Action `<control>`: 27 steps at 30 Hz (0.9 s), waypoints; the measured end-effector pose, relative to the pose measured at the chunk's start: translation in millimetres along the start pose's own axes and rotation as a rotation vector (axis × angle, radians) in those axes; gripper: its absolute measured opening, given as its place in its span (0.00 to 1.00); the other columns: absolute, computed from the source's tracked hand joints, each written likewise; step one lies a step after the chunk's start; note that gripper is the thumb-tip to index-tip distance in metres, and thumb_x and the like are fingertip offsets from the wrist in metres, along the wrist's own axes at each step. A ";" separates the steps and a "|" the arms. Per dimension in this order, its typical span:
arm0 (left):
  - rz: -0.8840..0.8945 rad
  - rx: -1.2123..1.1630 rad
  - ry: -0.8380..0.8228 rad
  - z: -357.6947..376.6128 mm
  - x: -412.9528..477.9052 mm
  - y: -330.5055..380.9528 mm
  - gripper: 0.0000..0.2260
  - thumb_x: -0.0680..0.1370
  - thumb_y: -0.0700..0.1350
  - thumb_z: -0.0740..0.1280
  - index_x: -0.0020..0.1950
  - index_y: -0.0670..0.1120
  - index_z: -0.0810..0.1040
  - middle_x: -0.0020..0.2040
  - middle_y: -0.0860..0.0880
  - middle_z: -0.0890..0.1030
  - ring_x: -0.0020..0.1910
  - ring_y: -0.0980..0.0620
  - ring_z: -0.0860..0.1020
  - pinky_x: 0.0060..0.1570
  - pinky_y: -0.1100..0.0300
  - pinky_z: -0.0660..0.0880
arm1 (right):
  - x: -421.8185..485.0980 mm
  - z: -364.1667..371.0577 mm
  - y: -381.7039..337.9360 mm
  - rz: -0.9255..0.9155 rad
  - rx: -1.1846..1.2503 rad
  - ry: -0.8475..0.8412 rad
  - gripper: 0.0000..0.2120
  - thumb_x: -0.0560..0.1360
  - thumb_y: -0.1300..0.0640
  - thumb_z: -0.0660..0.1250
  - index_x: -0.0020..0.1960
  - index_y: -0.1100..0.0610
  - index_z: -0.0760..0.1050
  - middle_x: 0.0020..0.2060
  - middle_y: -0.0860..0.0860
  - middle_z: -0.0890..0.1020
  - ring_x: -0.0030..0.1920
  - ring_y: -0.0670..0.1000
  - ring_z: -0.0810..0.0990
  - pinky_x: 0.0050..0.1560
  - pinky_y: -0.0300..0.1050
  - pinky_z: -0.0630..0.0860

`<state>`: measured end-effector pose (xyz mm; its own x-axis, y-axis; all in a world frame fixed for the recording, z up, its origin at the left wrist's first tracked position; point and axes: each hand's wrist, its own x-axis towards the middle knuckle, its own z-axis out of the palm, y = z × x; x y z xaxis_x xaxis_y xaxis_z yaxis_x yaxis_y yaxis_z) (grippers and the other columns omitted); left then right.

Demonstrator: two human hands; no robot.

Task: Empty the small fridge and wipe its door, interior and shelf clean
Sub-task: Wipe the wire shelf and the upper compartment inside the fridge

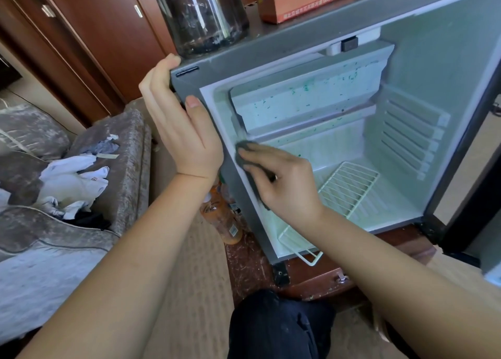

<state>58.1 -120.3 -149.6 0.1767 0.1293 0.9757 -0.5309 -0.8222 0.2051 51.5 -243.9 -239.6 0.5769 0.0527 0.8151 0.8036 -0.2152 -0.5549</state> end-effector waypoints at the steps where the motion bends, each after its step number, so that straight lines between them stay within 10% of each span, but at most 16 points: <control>1: 0.006 -0.001 0.003 -0.4 -0.2 0.1 0.18 0.78 0.39 0.53 0.63 0.30 0.69 0.58 0.42 0.69 0.59 0.46 0.71 0.62 0.56 0.67 | 11.0 2.9 -7.7 -0.017 0.003 0.052 0.11 0.71 0.69 0.69 0.52 0.62 0.83 0.53 0.54 0.84 0.56 0.49 0.81 0.61 0.35 0.74; 6: 0.010 -0.004 0.007 -0.3 0.3 -2.6 0.18 0.78 0.40 0.52 0.64 0.32 0.69 0.58 0.44 0.69 0.60 0.46 0.71 0.63 0.51 0.68 | -10.1 8.4 -1.9 -0.050 -0.081 0.039 0.12 0.70 0.71 0.68 0.52 0.63 0.82 0.53 0.56 0.84 0.54 0.53 0.82 0.58 0.39 0.76; 12: -0.036 0.045 -0.028 -2.3 1.8 1.1 0.18 0.77 0.39 0.53 0.63 0.33 0.70 0.58 0.39 0.72 0.60 0.46 0.70 0.63 0.48 0.69 | -71.2 -23.9 42.5 0.169 -0.317 -0.540 0.11 0.73 0.64 0.66 0.53 0.57 0.83 0.50 0.53 0.85 0.48 0.58 0.83 0.45 0.52 0.81; 19: -0.183 0.142 -0.095 -19.9 3.7 27.1 0.19 0.75 0.36 0.56 0.66 0.38 0.71 0.61 0.40 0.74 0.61 0.45 0.71 0.60 0.77 0.56 | -52.6 -92.3 13.8 0.432 -0.335 -0.281 0.11 0.73 0.63 0.69 0.55 0.55 0.78 0.45 0.50 0.83 0.45 0.52 0.81 0.41 0.34 0.70; 24: -0.280 0.182 -0.094 -28.4 -24.3 67.4 0.21 0.75 0.38 0.59 0.69 0.40 0.70 0.70 0.44 0.70 0.68 0.43 0.66 0.69 0.59 0.59 | -21.3 -142.6 -20.2 0.568 -0.151 -0.106 0.11 0.74 0.70 0.63 0.54 0.60 0.71 0.35 0.46 0.77 0.30 0.34 0.77 0.28 0.24 0.67; 27: -0.152 0.074 -0.363 -16.0 -66.8 93.5 0.16 0.76 0.41 0.60 0.63 0.40 0.74 0.69 0.43 0.71 0.68 0.44 0.66 0.70 0.52 0.63 | -14.5 -157.4 -30.5 0.588 -0.113 -0.069 0.10 0.74 0.69 0.62 0.53 0.60 0.71 0.37 0.46 0.77 0.32 0.37 0.78 0.28 0.26 0.69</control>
<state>-16.6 -196.9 -194.3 0.5371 0.0595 0.8414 -0.4175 -0.8480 0.3264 -4.4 -391.6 -208.3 0.9311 -0.0437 0.3622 0.3288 -0.3292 -0.8851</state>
